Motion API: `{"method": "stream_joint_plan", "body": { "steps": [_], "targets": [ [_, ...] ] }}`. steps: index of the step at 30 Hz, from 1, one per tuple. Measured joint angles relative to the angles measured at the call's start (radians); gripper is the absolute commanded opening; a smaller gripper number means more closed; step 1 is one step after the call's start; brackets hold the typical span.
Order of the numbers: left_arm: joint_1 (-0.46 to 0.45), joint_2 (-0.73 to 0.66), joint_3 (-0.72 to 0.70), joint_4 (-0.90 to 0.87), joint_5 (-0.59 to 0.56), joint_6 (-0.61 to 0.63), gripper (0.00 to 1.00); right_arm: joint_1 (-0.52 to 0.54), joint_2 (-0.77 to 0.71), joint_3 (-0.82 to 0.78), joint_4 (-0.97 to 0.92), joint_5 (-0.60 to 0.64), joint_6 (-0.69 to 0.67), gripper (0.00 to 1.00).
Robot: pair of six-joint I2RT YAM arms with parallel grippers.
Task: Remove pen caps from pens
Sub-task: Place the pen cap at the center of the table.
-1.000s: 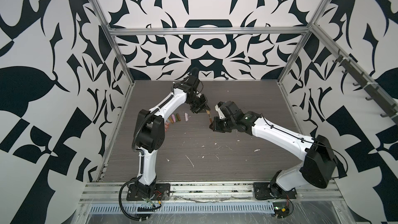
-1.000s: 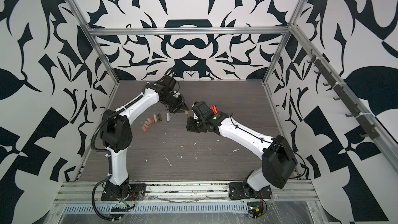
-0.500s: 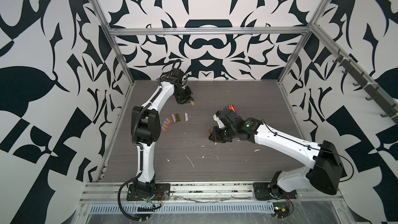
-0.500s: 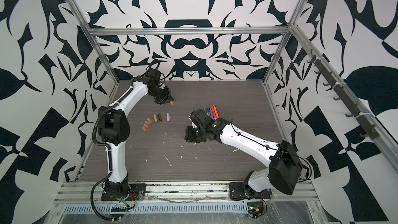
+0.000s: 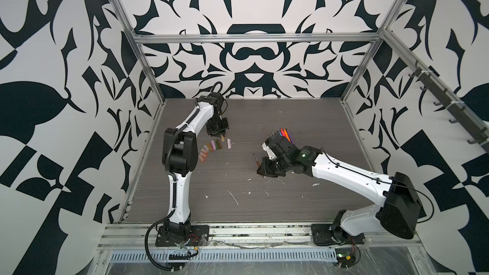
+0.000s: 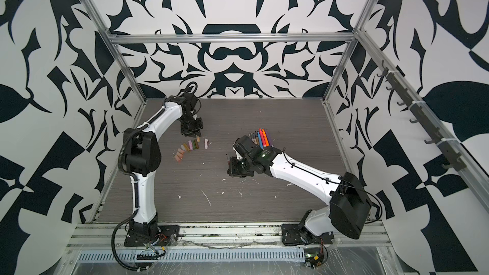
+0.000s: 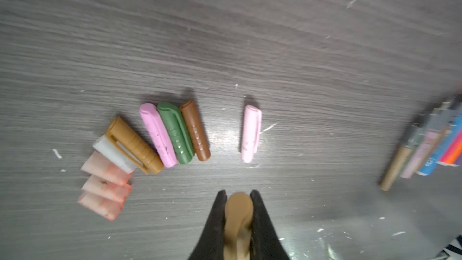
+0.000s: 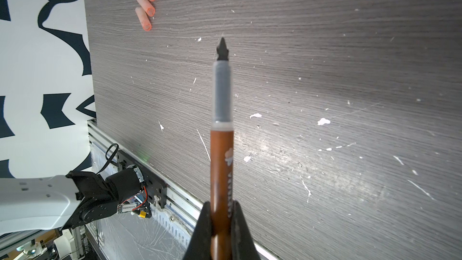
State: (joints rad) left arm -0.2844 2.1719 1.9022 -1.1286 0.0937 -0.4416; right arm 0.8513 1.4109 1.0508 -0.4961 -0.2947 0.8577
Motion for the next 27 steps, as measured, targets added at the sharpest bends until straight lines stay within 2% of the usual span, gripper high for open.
{"method": "stream_joint_plan", "body": {
  "steps": [18, 27],
  "targets": [
    [0.001, 0.126, 0.011, 0.006, -0.008, 0.024, 0.16, 0.0, 0.0, 0.0, -0.024, 0.007, 0.0, 0.0],
    [0.003, 0.139, 0.034, 0.005, -0.012, 0.023, 0.21, 0.0, 0.0, 0.0, -0.03, 0.01, 0.0, 0.0]
  ]
}}
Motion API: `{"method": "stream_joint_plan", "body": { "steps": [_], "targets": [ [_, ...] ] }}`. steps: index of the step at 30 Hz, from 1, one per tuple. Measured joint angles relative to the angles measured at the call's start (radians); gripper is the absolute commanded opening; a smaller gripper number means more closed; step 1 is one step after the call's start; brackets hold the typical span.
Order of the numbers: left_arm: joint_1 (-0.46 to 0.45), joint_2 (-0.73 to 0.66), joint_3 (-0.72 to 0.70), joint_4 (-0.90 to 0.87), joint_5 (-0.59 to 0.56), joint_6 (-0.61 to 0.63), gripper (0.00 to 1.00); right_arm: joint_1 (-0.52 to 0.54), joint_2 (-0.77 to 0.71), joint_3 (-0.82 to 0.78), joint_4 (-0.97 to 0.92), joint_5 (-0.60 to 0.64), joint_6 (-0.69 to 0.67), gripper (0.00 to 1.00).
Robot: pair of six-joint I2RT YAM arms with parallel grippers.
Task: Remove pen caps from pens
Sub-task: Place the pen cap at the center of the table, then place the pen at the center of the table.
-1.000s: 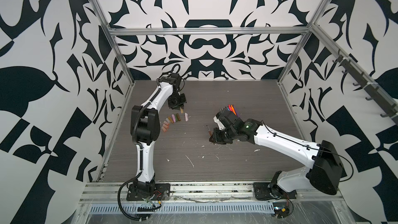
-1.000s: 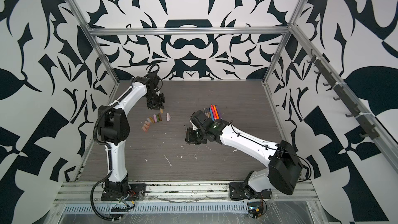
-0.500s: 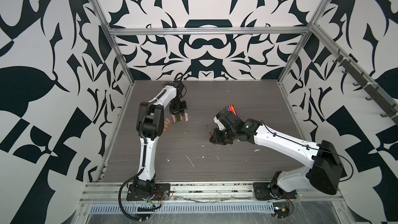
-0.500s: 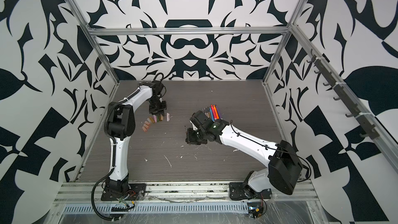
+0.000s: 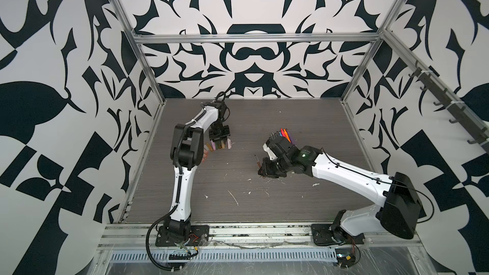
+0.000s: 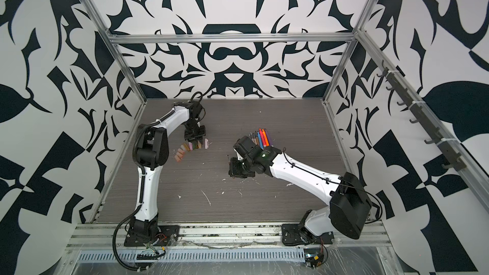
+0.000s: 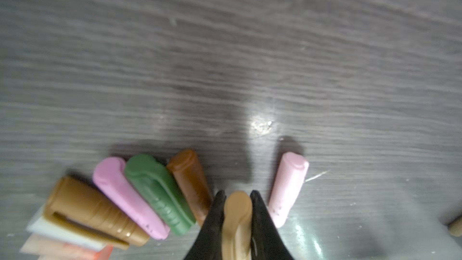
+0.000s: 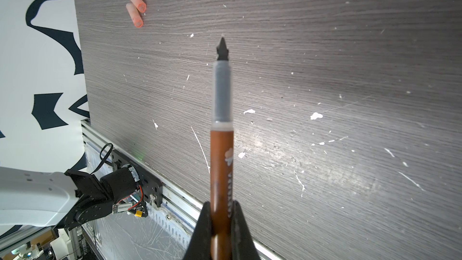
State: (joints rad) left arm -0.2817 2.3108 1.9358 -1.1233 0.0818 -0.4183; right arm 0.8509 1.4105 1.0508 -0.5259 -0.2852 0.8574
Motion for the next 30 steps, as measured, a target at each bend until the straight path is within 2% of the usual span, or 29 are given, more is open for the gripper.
{"method": "stream_joint_plan", "body": {
  "steps": [8, 13, 18, 22, 30],
  "targets": [
    [0.002, 0.0, 0.03, -0.001, -0.004, 0.0, 0.29, -0.002, 0.0, 0.001, -0.016, 0.002, -0.005, 0.0],
    [0.003, 0.0, 0.035, -0.004, -0.008, 0.0, 0.28, -0.025, 0.003, 0.02, -0.05, 0.001, -0.033, 0.0],
    [0.008, -0.031, 0.022, -0.002, 0.002, -0.002, 0.28, -0.107, 0.08, 0.142, -0.143, 0.03, -0.134, 0.0],
    [0.009, -0.174, -0.073, 0.037, 0.048, -0.023, 0.28, -0.138, 0.199, 0.278, -0.219, 0.131, -0.24, 0.0],
    [0.008, -0.514, -0.311, 0.136, 0.169, -0.111, 0.29, -0.135, 0.465, 0.486, -0.337, 0.394, -0.397, 0.0]
  ]
}}
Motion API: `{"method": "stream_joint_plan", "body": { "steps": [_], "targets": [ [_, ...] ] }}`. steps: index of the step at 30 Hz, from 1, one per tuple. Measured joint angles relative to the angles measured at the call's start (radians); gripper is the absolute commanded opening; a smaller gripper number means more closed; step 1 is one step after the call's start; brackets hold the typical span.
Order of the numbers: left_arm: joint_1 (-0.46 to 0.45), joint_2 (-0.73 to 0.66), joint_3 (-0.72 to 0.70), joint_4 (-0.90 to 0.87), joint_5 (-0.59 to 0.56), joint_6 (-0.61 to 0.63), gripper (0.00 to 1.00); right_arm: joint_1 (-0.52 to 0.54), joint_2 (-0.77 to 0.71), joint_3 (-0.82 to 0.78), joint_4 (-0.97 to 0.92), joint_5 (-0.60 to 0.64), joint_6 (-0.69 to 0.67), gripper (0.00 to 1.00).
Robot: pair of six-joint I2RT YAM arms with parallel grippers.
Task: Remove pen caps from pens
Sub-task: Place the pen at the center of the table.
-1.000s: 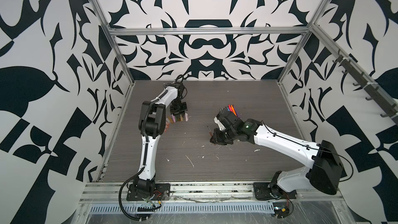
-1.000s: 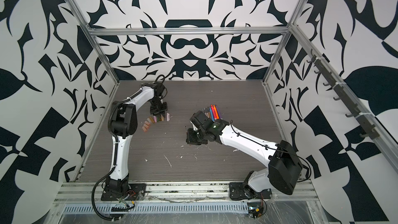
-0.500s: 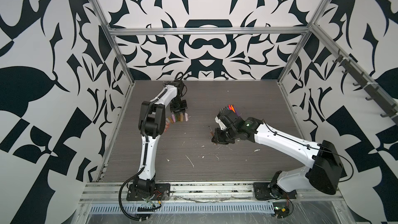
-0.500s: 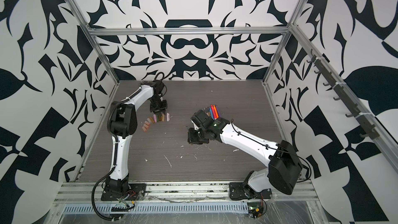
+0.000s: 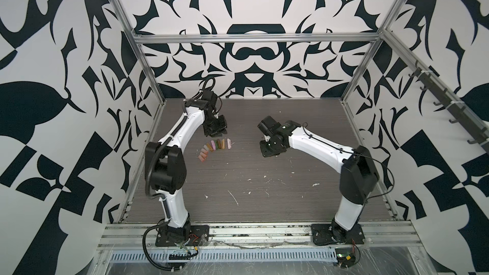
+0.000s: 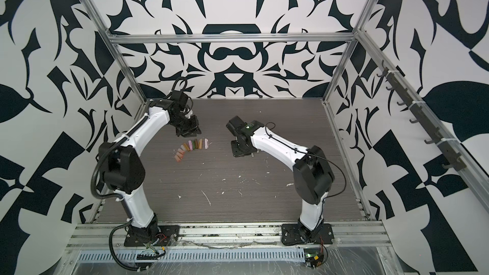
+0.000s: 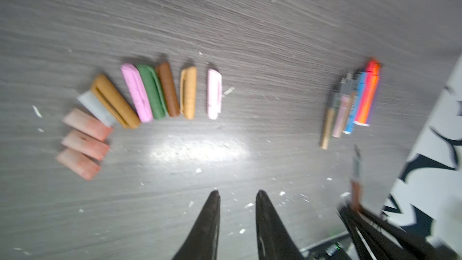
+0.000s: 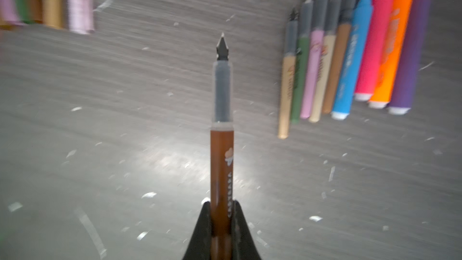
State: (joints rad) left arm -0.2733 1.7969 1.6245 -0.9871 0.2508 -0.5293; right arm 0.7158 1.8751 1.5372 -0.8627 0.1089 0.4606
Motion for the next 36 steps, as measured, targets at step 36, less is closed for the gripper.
{"method": "stream_joint_plan", "body": {
  "steps": [36],
  "targets": [
    [0.044, -0.105, -0.123, 0.037, 0.116, -0.044, 0.29, 0.0, 0.318, 0.169, -0.124, 0.246, -0.057, 0.33]
  ]
}}
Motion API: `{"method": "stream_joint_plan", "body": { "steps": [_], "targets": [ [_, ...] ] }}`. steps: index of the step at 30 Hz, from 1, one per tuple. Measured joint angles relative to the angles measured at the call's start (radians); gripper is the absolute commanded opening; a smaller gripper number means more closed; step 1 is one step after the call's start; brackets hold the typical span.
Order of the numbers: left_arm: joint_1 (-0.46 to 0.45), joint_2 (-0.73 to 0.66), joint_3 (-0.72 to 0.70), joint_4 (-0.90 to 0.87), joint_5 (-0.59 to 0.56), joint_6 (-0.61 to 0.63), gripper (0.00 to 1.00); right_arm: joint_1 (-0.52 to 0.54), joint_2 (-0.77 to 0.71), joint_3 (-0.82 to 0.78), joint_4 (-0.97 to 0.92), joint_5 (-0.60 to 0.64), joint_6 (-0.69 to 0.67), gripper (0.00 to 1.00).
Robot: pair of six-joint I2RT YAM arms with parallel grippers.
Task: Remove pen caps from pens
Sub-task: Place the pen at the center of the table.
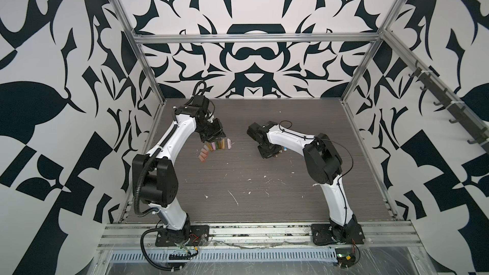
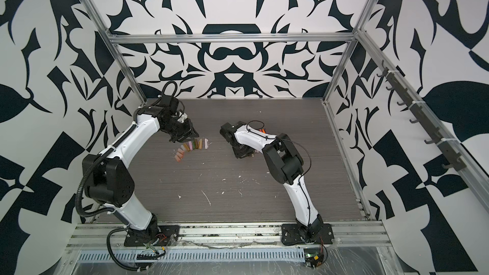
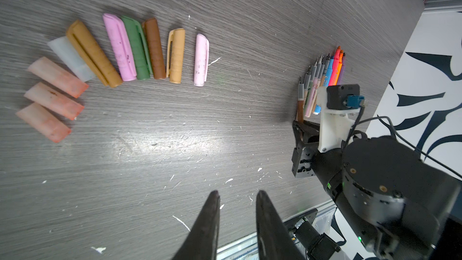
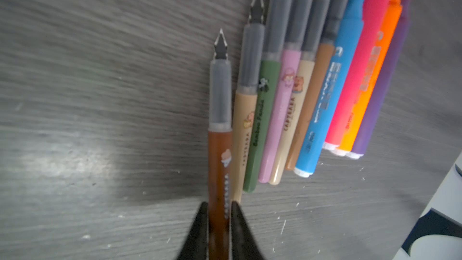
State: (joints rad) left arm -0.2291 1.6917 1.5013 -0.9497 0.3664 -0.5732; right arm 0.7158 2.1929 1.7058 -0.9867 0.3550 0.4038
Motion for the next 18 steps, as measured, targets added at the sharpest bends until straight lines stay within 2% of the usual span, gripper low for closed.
{"method": "stream_joint_plan", "body": {
  "steps": [4, 12, 16, 18],
  "targets": [
    [0.0, 0.0, -0.001, 0.0, 0.002, 0.0, 0.29, 0.0, 0.0, -0.001, 0.0, -0.003, -0.003, 0.34],
    [0.0, 0.0, -0.006, 0.0, 0.006, 0.0, 0.29, 0.0, -0.001, 0.004, -0.003, -0.02, -0.002, 0.27],
    [0.0, -0.007, -0.011, 0.001, 0.006, 0.0, 0.29, 0.0, -0.019, 0.014, 0.007, -0.095, -0.003, 0.27],
    [0.002, -0.013, -0.023, 0.005, 0.013, -0.001, 0.29, 0.0, -0.047, 0.015, 0.026, -0.169, -0.003, 0.26]
  ]
}}
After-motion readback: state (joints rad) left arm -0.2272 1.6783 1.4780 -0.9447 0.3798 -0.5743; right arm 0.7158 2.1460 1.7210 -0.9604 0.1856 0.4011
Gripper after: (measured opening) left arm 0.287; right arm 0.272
